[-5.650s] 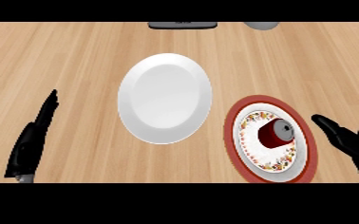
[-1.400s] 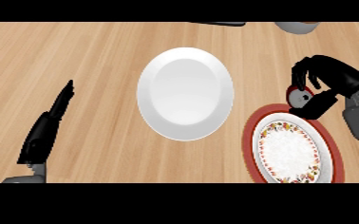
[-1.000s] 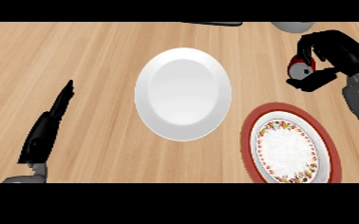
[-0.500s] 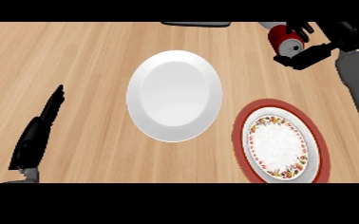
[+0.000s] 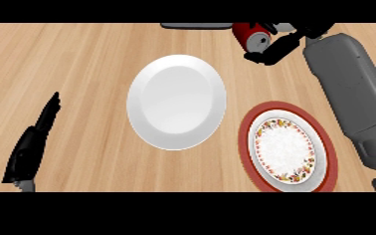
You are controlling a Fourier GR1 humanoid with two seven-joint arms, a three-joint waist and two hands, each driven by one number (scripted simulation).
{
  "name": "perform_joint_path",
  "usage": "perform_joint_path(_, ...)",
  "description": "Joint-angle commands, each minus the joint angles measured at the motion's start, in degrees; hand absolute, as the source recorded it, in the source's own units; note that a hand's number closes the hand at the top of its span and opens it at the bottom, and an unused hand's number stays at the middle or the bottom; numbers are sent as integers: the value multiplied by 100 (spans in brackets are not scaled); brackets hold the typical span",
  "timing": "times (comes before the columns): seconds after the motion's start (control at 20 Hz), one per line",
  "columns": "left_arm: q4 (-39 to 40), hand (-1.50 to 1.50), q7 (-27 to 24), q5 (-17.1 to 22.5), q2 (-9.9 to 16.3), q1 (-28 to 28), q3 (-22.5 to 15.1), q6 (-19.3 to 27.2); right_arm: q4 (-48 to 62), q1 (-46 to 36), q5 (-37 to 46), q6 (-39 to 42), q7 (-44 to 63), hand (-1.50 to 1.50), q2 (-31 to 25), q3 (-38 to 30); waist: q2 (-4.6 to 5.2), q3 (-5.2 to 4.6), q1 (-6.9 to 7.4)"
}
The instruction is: Pick the can from the plate and place it in the plate
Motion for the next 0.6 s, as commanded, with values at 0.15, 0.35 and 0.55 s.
perform_joint_path(0.15, -241, 0, 106, 49, 84, 130, 154, -104, -609, 6, 108, 7, 1258, 150, 1139, 351, -22, -2, -56)
perform_joint_path(0.35, -19, 0, -230, -132, -267, 311, -50, 117, -311, -271, 384, 191, 1766, 150, 1521, 652, -8, -4, -31)
perform_joint_path(0.55, -91, 0, 15, -66, -67, 62, 68, -69, 137, -321, 790, -91, 1820, 150, 1983, 935, 10, -2, 7)
